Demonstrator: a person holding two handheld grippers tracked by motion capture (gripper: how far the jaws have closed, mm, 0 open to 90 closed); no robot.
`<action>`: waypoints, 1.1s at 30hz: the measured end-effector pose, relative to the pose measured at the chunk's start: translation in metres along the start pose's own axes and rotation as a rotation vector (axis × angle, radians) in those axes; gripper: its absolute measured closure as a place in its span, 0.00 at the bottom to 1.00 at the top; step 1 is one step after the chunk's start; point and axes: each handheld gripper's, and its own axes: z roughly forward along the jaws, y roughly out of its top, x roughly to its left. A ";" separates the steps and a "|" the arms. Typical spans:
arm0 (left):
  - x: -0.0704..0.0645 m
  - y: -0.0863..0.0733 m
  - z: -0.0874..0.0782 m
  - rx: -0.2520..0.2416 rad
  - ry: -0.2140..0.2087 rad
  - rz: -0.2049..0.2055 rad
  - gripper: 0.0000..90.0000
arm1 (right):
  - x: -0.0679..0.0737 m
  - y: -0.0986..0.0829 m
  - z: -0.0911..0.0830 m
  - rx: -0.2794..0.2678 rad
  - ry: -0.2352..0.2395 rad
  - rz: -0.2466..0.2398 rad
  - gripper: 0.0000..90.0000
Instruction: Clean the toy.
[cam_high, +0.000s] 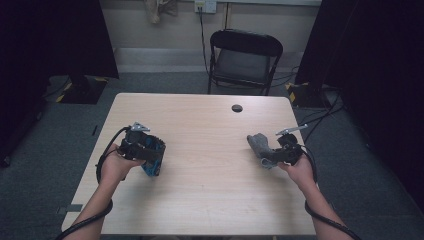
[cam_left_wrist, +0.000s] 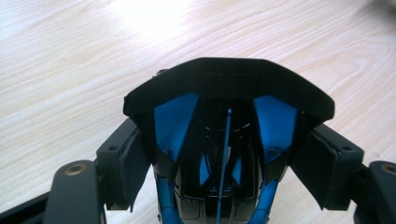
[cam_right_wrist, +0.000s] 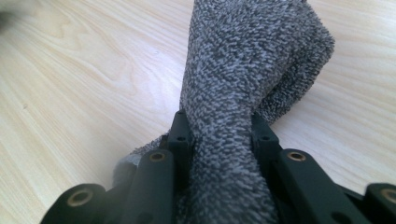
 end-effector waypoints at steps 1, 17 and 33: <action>0.000 0.001 0.002 0.000 0.002 -0.002 0.28 | -0.001 -0.001 0.000 0.000 -0.005 0.006 0.77; -0.004 0.007 0.037 0.015 0.015 -0.003 0.28 | -0.003 -0.009 0.015 0.013 -0.035 0.014 0.75; -0.003 0.007 0.073 0.055 0.023 0.006 0.28 | -0.007 -0.011 0.020 0.008 -0.068 0.011 0.69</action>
